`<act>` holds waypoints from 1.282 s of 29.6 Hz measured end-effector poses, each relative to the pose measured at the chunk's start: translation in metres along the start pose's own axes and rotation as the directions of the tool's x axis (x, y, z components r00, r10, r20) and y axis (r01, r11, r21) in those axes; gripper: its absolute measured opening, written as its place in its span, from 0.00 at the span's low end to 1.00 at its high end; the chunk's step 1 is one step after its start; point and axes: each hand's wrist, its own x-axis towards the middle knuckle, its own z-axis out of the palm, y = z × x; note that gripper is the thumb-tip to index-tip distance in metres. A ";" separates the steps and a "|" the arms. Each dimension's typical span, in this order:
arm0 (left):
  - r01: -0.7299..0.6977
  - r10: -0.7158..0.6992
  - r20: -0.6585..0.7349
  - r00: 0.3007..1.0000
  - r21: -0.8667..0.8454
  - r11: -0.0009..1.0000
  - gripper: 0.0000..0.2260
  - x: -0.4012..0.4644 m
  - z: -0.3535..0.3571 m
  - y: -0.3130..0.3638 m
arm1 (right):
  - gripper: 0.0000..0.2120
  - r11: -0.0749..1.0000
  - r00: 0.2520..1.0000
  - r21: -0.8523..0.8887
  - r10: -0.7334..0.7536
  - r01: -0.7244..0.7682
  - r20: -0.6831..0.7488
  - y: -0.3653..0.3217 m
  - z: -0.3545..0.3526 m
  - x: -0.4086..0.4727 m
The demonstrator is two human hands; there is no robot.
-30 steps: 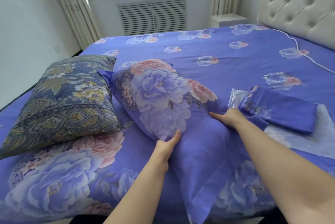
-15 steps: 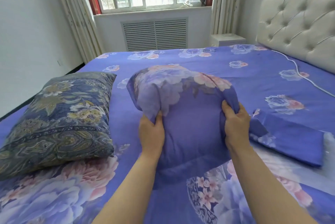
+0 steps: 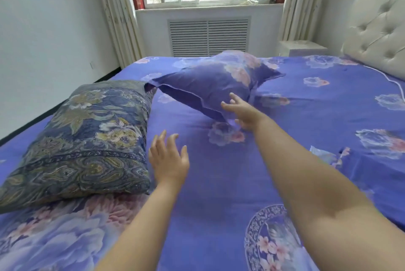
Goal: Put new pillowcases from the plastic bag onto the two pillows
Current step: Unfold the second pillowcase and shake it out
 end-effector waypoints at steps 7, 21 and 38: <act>0.086 -0.253 0.304 0.919 0.472 0.878 0.32 -0.017 0.015 -0.088 | 0.25 0.890 0.866 -0.355 0.399 -0.287 0.300 0.090 0.045 -0.023; -0.023 -0.126 0.340 0.932 0.402 0.915 0.20 -0.051 0.033 -0.083 | 0.14 0.584 0.766 -0.649 -0.071 -0.488 -0.639 0.161 -0.064 -0.091; 0.064 -0.022 0.472 0.882 -0.073 0.995 0.09 -0.081 0.050 -0.012 | 0.16 0.395 0.616 -0.570 -0.013 -0.721 -0.788 0.200 -0.173 -0.146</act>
